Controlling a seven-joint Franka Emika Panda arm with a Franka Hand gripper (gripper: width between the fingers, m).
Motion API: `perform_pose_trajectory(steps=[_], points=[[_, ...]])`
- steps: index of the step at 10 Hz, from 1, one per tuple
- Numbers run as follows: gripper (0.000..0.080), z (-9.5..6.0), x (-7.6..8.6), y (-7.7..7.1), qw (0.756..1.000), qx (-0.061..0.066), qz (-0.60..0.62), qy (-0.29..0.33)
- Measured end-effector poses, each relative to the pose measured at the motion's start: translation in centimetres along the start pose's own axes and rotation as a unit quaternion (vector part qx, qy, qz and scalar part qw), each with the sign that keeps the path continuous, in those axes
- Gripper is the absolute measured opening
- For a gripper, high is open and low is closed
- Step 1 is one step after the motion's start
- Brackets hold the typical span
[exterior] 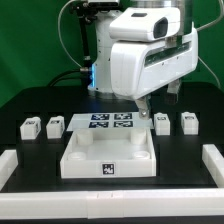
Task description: Assemble one leg
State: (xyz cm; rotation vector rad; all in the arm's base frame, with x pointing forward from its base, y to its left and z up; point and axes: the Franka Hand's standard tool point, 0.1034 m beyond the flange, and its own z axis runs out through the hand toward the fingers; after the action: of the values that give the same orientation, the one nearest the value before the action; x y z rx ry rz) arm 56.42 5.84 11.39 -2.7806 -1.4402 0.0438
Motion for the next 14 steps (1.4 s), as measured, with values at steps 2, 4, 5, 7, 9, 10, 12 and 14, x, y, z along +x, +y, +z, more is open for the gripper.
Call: perform_pose_trajectory(steps=[2,4,5,7,9,10,12,14], points=[[0.0650,0.9,-2.0,-2.0,1.000,-0.005,-0.019,0.004],[0.0650,2.5,-5.1,-6.0,0.993,-0.008,-0.122,0.006],[0.0650,3.9,-6.1,-7.9,0.981,-0.005,-0.193,0.007],[0.0650,3.5,-5.9,-7.2,0.972,-0.006,-0.234,0.005],[0.0650,3.7,-6.2,-7.2,0.973,-0.004,-0.229,0.004],[0.0650,3.9,-7.4,-6.6,0.971,-0.002,-0.238,0.002],[0.0650,5.3,-14.1,-4.9,0.961,-0.004,-0.276,0.000],[0.0650,7.2,-14.5,-5.8,0.959,-0.011,-0.284,0.011]])
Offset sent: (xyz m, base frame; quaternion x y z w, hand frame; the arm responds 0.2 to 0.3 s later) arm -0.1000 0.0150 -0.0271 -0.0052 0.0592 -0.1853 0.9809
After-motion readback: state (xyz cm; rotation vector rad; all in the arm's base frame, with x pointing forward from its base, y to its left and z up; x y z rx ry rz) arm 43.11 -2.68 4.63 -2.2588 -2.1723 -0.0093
